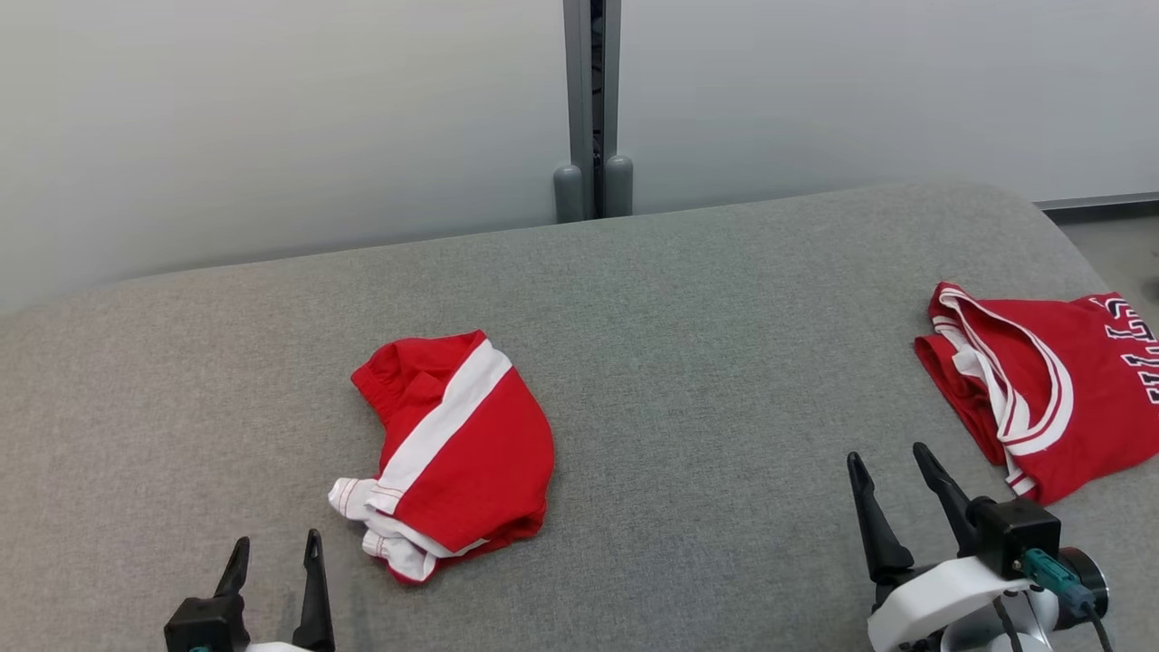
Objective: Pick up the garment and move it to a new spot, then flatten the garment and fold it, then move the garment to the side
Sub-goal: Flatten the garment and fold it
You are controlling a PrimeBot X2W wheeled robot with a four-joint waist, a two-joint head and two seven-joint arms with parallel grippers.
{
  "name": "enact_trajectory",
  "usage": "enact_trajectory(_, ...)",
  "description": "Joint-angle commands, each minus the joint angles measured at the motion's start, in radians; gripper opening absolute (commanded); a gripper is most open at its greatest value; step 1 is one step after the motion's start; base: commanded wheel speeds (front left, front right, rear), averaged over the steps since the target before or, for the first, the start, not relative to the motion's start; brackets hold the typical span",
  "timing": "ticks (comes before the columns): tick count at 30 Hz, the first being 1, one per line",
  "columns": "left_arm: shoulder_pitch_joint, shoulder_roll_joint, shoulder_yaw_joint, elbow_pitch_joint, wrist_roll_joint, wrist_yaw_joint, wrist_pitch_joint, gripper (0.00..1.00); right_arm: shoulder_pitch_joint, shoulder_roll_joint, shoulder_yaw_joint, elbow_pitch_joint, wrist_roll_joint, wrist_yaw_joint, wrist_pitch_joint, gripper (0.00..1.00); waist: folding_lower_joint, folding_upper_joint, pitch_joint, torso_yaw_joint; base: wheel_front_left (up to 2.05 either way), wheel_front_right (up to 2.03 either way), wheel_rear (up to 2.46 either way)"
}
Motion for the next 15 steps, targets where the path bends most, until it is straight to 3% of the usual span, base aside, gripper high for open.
enact_trajectory(1,0.015,-0.003,0.018,-0.006,0.017,-0.009,-0.001,1.00,0.008,-0.005,0.001,0.003,-0.005,0.000,0.000,1.00,0.0000,0.0000,-0.001,0.005,0.00,0.00,0.00)
enact_trajectory(15,0.016,-0.042,0.080,-0.030,0.097,-0.055,-0.001,1.00,0.002,-0.004,0.041,0.016,-0.012,0.000,0.000,1.00,0.0000,0.0000,0.020,0.067,0.00,0.00,0.00)
